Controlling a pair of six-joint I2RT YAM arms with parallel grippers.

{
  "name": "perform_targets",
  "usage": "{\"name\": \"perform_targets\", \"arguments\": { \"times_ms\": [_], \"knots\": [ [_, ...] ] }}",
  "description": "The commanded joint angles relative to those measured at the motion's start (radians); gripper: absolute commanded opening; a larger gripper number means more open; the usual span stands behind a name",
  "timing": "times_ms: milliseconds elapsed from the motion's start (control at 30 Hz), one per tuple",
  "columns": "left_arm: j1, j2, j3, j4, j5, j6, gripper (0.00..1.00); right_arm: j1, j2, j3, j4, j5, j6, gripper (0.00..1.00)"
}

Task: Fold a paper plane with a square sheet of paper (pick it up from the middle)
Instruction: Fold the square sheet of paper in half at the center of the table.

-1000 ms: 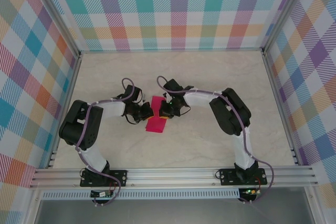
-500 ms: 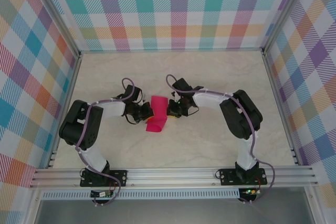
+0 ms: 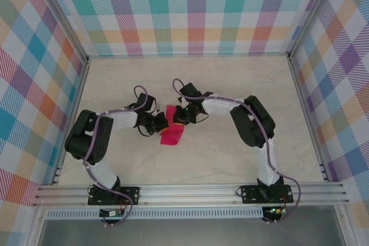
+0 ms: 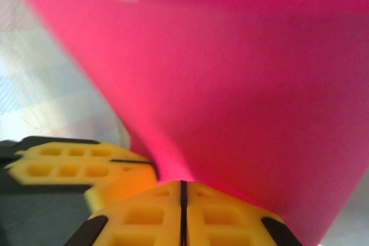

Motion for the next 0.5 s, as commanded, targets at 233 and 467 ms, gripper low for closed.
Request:
{"name": "perform_targets", "arguments": {
  "times_ms": [233, 467],
  "knots": [
    [0.014, 0.119, -0.090, -0.271, -0.276, 0.006, 0.00, -0.092, -0.049, -0.227, 0.115, 0.013, -0.009, 0.08],
    [0.014, 0.110, -0.097, -0.272, -0.289, -0.010, 0.00, -0.154, -0.147, -0.276, 0.130, 0.029, -0.016, 0.08]
  ]
}}
